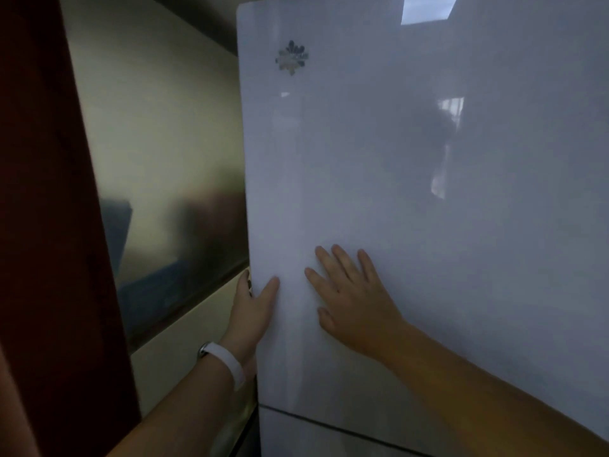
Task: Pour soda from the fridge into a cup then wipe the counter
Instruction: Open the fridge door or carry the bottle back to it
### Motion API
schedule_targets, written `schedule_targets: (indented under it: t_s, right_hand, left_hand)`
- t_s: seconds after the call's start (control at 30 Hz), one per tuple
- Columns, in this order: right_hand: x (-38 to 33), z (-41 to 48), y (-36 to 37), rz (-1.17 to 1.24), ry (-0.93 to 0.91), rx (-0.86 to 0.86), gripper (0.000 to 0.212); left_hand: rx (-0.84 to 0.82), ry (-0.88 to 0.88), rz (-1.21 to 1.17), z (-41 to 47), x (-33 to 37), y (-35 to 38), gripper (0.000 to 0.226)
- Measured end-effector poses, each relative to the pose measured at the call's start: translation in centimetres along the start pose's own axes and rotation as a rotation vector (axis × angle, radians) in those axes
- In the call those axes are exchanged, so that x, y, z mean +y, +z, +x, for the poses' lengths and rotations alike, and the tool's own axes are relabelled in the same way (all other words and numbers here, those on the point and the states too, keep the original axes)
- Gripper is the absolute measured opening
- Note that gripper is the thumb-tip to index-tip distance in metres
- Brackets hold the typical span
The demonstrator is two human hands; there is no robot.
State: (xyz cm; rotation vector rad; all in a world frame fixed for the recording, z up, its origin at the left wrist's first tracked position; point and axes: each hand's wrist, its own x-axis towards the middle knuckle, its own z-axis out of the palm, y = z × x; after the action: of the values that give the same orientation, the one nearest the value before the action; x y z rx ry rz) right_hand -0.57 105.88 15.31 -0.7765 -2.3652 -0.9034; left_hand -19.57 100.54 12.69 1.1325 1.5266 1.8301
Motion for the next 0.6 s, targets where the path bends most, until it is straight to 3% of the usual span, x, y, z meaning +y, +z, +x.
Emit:
schedule_targets:
  t_s: [0.27,0.5,0.6]
  right_hand:
    - [0.3,0.3,2.2,-0.060,-0.018,0.143,0.065]
    - [0.1,0.4,2.7,-0.072,-0.008,0.163,0.066]
    - [-0.1,0.3,2.5,-0.067,0.012,0.151,0.067]
  left_hand:
    - [0.005,-0.005,0.059,0.8,-1.6,0.4,0.058]
    - [0.000,-0.036,0.099,0.9,-2.2,0.1,0.076]
    - [-0.006,-0.024,0.118,0.9,-2.1,0.1,0.064]
